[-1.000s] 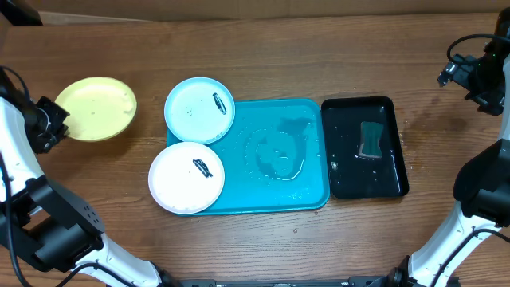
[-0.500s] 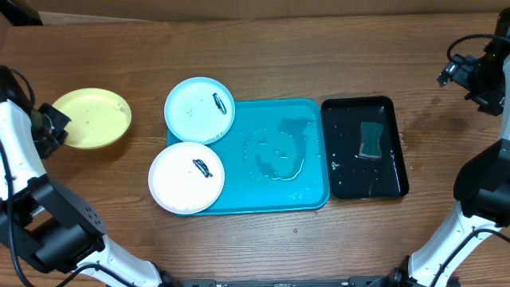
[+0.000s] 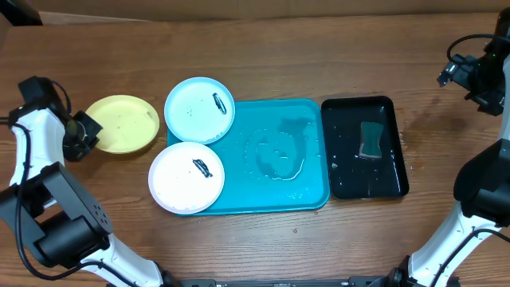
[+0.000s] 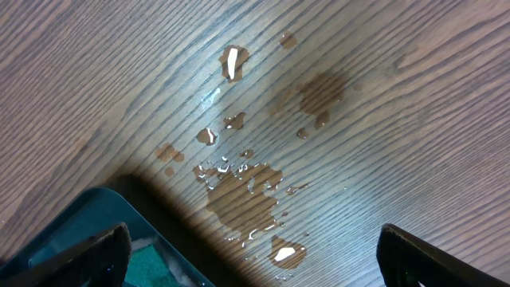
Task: Clean dirty plates on tray and stack at the side
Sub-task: 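Lower the yellow plate onto the table at left and release it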
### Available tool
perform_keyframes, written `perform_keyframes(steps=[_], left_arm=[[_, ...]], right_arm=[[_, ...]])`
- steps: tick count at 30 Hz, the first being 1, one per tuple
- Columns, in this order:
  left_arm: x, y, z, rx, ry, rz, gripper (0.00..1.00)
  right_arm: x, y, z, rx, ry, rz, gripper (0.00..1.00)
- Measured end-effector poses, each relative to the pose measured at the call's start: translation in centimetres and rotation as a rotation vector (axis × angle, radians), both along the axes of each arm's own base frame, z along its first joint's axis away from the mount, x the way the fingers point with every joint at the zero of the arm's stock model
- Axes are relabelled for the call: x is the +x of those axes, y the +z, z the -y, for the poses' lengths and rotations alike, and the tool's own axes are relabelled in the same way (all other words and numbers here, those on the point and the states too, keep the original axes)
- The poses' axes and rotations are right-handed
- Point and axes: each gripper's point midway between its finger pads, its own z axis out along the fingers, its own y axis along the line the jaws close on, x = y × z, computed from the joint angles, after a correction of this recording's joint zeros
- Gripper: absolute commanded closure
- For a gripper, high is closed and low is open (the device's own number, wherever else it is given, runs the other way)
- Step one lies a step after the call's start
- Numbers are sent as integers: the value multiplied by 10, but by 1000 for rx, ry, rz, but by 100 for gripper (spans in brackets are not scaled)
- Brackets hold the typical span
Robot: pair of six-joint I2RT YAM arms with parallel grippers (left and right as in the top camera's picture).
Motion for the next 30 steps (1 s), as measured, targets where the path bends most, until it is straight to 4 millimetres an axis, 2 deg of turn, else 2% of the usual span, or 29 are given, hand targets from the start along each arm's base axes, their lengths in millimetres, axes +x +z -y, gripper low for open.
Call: perform_keyframes(steps=[7, 30], left_arm=[[-2, -6, 3, -7, -6, -5, 96], [3, -5, 0, 7, -7, 18, 96]], right_arm=[[0, 0, 0, 0, 0, 0, 0], [0, 0, 0, 0, 0, 0, 0]])
